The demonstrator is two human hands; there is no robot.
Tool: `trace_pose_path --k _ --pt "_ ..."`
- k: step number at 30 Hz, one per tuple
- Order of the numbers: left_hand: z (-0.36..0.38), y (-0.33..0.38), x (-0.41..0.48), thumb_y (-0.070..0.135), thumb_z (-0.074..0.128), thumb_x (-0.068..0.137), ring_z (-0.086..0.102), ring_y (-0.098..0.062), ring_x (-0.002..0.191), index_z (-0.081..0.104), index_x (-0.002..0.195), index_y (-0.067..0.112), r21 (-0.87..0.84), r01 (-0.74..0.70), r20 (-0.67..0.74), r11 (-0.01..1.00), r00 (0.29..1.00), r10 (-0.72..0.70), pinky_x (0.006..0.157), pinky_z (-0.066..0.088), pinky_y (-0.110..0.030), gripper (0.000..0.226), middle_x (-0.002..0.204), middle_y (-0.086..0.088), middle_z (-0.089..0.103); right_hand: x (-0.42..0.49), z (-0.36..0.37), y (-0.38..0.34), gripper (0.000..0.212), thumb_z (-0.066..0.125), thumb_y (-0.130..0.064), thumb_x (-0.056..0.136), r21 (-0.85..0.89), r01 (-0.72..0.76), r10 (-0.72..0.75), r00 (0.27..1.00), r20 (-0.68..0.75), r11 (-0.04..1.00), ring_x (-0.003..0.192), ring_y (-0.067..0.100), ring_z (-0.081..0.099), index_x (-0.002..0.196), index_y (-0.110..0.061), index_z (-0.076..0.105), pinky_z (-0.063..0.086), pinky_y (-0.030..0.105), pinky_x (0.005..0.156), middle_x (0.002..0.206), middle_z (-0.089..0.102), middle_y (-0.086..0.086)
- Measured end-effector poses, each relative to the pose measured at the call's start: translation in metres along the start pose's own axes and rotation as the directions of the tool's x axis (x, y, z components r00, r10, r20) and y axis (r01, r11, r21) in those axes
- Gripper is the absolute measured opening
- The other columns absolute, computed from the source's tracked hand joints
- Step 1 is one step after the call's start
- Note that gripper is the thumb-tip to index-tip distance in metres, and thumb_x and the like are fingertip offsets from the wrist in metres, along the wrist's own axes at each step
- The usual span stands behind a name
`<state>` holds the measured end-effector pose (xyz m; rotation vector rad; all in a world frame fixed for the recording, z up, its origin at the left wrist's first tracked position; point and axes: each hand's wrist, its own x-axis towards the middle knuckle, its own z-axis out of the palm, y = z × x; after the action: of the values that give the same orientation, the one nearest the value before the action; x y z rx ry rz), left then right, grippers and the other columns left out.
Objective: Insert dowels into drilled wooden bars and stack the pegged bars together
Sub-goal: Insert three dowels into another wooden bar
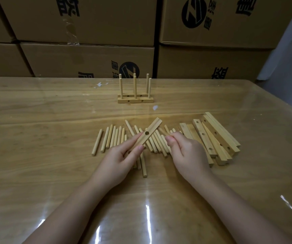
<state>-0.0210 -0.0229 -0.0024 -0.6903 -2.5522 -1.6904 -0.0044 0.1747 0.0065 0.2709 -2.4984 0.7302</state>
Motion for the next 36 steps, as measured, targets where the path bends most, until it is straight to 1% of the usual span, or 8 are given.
trace_pose_path --k 6,9,12,15,18,27,32,36 --pt "-0.002 -0.002 0.000 0.065 0.044 0.076 0.051 0.011 0.112 0.037 0.120 0.066 0.057 -0.013 0.003 0.998 1.000 0.013 0.096 0.043 -0.019 0.044 0.124 0.027 0.055 0.000 0.002 0.004 0.030 0.043 -0.028 0.096 0.250 -0.154 0.137 0.987 0.086 0.956 0.043 0.007 0.039 0.071 -0.017 0.056 0.027 0.021 0.042 0.043 0.041 -0.011" --pt "0.003 -0.008 0.000 0.066 0.040 0.084 0.056 0.005 0.064 0.032 0.121 0.070 0.185 -0.068 -0.033 0.980 0.997 0.075 0.064 0.049 -0.026 0.039 0.085 0.017 0.068 0.002 0.002 0.004 0.025 0.042 -0.028 0.098 0.289 -0.196 0.165 0.978 0.129 0.937 0.047 -0.003 0.047 0.076 -0.026 0.054 0.032 0.012 0.044 0.051 0.050 -0.028" --pt "0.009 -0.016 0.002 0.059 0.036 0.092 0.049 -0.005 0.049 0.030 0.128 0.069 0.265 -0.153 -0.081 0.952 0.980 0.181 0.051 0.042 -0.029 0.038 0.059 0.017 0.055 0.004 0.005 0.003 0.021 0.039 -0.033 0.098 0.288 -0.181 0.158 0.982 0.103 0.940 0.057 -0.004 0.050 0.096 -0.022 0.057 0.033 0.011 0.049 0.061 0.054 -0.018" --pt "0.006 -0.022 0.003 0.057 0.034 0.089 0.050 -0.003 0.054 0.034 0.129 0.065 0.138 -0.132 -0.165 0.982 0.974 0.154 0.053 0.042 -0.028 0.040 0.065 0.020 0.055 0.002 0.007 0.003 0.040 0.029 -0.049 0.096 0.321 -0.184 0.209 0.977 -0.046 0.929 0.083 -0.007 0.051 0.121 -0.024 0.048 0.038 0.007 0.065 0.095 0.052 -0.016" --pt "0.002 -0.024 0.005 0.056 0.037 0.089 0.050 -0.003 0.055 0.043 0.126 0.057 -0.030 -0.063 -0.280 0.998 0.959 0.052 0.054 0.044 -0.025 0.037 0.062 0.015 0.055 0.000 0.008 0.007 0.035 0.030 -0.037 0.097 0.254 -0.163 0.215 0.957 -0.195 0.953 0.079 -0.001 0.049 0.123 -0.020 0.047 0.038 0.008 0.063 0.097 0.050 -0.008" --pt "0.001 -0.007 0.006 0.040 0.032 0.094 0.054 -0.005 0.059 0.046 0.090 0.022 -0.202 -0.036 -0.256 0.979 0.967 -0.017 0.059 0.043 -0.015 0.023 0.070 0.003 0.066 -0.002 0.016 0.012 0.014 0.051 -0.024 0.088 -0.352 -0.097 0.142 0.984 0.104 0.931 0.093 0.013 0.045 0.099 -0.018 0.056 0.040 0.024 0.075 0.099 0.047 -0.006" --pt "0.000 -0.004 0.004 0.043 0.031 0.094 0.057 0.005 0.082 0.051 0.097 0.006 -0.143 -0.031 -0.199 0.989 0.980 0.002 0.078 0.035 -0.006 0.042 0.079 0.015 0.069 -0.002 0.015 0.009 0.029 0.046 -0.040 0.089 -0.408 -0.063 0.124 0.984 0.126 0.911 0.096 0.011 0.045 0.107 -0.022 0.061 0.042 0.024 0.076 0.100 0.053 -0.007" --pt "-0.001 -0.004 0.005 0.050 0.039 0.094 0.060 -0.005 0.077 0.055 0.095 0.020 -0.199 0.005 -0.211 0.980 0.976 -0.048 0.073 0.044 -0.012 0.034 0.080 0.012 0.068 -0.003 0.016 0.005 0.039 0.047 -0.036 0.089 -0.395 -0.056 0.135 0.975 0.175 0.917 0.097 0.011 0.045 0.123 -0.019 0.056 0.042 0.023 0.076 0.105 0.048 -0.004"
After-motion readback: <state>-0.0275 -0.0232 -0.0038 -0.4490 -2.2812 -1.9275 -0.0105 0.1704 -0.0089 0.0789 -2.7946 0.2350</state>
